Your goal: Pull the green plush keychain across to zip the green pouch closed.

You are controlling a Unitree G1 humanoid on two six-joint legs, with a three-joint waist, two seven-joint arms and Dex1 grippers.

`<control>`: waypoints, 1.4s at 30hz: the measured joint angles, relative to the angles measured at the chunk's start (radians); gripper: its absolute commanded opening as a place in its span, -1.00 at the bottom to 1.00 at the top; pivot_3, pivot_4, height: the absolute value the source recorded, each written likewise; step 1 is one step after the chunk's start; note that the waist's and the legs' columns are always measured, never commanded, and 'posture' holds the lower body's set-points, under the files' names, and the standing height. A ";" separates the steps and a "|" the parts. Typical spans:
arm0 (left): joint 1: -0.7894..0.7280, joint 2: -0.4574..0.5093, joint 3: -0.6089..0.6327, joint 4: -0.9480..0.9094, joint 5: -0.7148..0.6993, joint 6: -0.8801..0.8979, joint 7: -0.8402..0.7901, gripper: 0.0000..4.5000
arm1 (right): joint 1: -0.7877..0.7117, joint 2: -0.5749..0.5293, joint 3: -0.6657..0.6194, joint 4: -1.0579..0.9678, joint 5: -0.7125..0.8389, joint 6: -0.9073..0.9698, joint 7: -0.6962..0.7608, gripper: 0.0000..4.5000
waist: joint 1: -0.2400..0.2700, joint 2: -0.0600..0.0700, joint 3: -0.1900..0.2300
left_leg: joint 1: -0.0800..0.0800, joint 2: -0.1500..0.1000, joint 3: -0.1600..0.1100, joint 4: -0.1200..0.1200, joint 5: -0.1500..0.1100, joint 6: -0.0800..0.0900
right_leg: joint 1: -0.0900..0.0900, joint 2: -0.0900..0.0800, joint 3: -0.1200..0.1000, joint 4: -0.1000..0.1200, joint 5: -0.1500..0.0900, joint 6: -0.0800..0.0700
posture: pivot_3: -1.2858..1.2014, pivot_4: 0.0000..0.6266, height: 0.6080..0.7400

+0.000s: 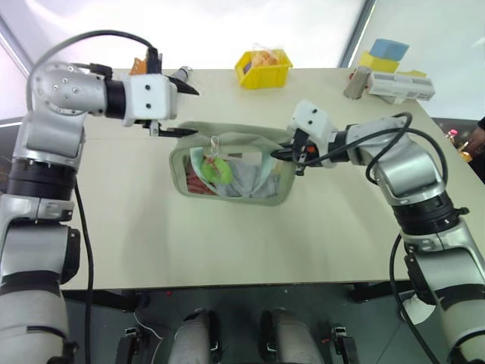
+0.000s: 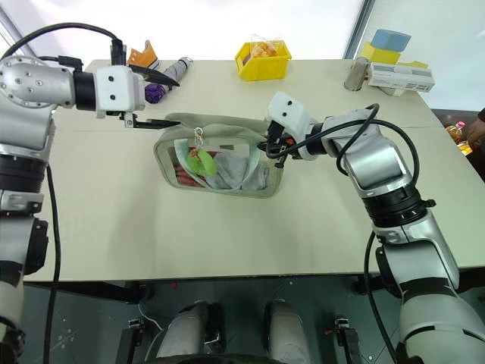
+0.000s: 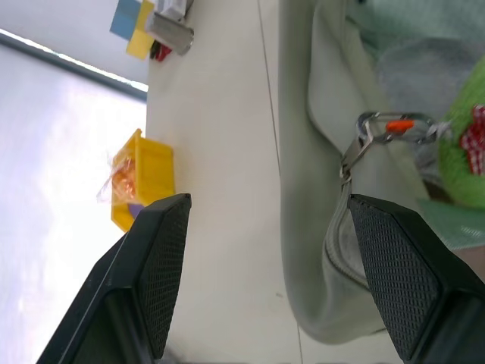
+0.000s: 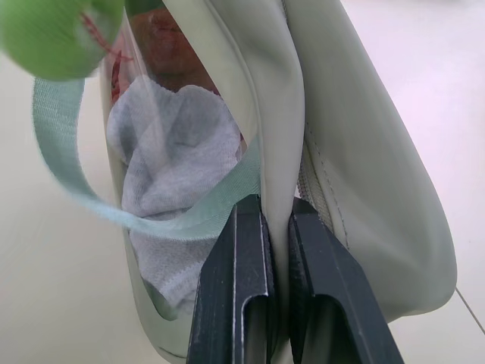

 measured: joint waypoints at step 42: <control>0.382 -0.002 0.091 -0.296 -0.186 0.474 0.077 -1.00 | -0.010 -0.157 -0.102 -0.092 0.118 0.177 0.091 0.52 | 0.011 0.001 0.000 | -0.001 0.000 -0.002 0.000 0.000 0.000 | 0.000 -0.001 0.000 0.000 0.000 0.000 | 0.03 -0.52 1.00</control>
